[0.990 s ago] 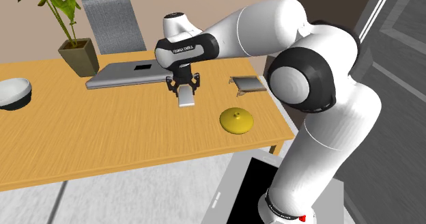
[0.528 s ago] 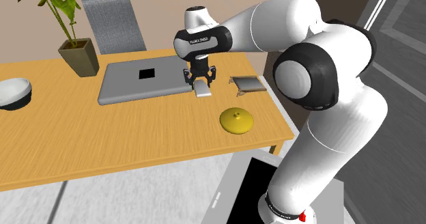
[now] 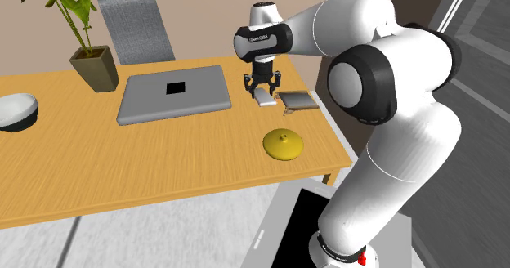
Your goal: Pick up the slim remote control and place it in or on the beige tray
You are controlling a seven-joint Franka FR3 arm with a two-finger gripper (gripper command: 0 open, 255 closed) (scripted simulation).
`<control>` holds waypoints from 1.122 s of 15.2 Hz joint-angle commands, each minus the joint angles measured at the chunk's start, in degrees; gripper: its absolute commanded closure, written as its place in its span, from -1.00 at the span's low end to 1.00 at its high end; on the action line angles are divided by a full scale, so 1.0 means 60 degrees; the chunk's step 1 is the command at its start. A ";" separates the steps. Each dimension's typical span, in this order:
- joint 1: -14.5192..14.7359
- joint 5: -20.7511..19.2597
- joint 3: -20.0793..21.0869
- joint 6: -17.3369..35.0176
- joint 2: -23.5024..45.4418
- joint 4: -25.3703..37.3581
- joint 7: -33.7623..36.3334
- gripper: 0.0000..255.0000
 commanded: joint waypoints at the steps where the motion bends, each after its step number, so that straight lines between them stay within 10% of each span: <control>1: -0.0235 0.0008 -0.0243 -0.0026 0.0046 0.0074 -0.0498 1.00; 17: -0.1851 0.0777 -0.1535 -0.0091 0.1793 0.1744 -0.3680 1.00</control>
